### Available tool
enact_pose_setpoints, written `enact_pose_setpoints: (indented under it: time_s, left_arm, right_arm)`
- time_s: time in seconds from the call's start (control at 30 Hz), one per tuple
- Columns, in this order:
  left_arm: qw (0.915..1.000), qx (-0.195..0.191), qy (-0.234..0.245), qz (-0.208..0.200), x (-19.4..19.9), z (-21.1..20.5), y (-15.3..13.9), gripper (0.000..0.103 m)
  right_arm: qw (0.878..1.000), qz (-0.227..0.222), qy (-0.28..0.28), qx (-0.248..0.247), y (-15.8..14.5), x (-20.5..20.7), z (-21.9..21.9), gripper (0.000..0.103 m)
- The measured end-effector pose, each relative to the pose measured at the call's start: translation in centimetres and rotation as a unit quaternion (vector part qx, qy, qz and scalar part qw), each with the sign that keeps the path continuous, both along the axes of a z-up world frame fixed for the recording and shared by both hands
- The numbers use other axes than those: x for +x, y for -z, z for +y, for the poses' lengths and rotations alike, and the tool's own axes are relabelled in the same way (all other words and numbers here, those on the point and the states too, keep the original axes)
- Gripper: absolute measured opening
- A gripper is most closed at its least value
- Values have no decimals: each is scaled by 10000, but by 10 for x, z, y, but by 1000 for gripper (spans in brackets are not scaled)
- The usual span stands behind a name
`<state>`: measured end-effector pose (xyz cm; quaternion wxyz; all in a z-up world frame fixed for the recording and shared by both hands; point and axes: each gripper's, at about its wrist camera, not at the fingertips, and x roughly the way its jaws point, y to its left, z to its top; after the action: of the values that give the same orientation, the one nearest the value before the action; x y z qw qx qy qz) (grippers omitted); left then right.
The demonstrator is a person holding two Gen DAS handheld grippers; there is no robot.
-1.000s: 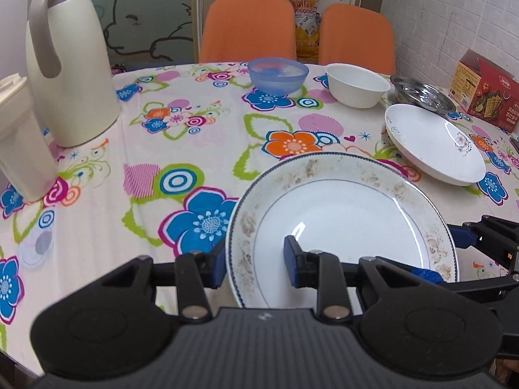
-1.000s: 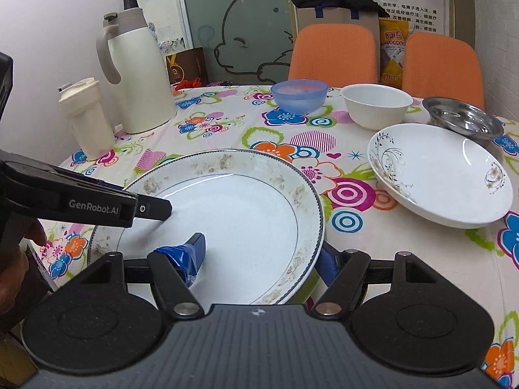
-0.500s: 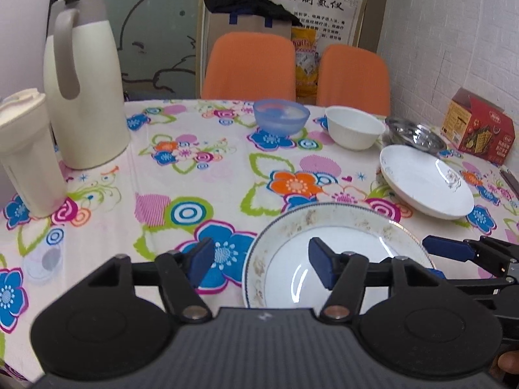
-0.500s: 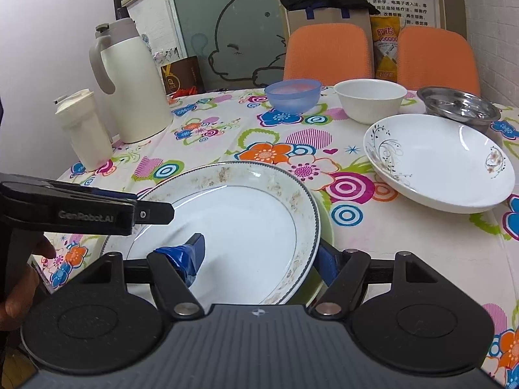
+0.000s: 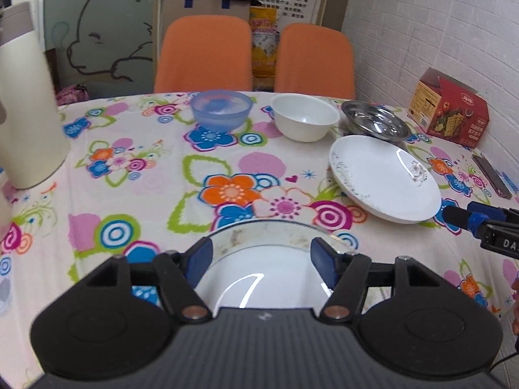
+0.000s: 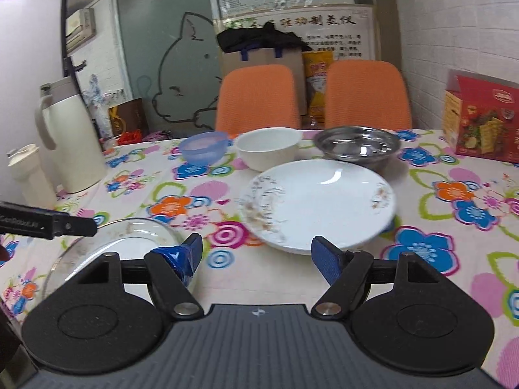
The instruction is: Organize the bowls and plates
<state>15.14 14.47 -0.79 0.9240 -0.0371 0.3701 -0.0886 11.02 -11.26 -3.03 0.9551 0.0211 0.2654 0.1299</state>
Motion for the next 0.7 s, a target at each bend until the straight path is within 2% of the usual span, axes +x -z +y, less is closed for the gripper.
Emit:
enact_pose_setpoints:
  time_s: [0.17,0.4,0.6,0.7]
  left_arm:
    - [9981,-244,497,274,58,-37,2,67]
    - [9937,-163,708,851,139,-83,26,67]
    - [9914,-48,735,1082,166,-96,42,67]
    - [9918,41,775,1016,166,-100,43,67]
  right_arm:
    - [9979,294,569,-42,3,41,-37,61]
    - [9962,732,456,-134,24,97,-45,62]
    - [9947,970,314,-132,35,115,-43,63]
    - [9953,912,256,-208,36,117,-37,64]
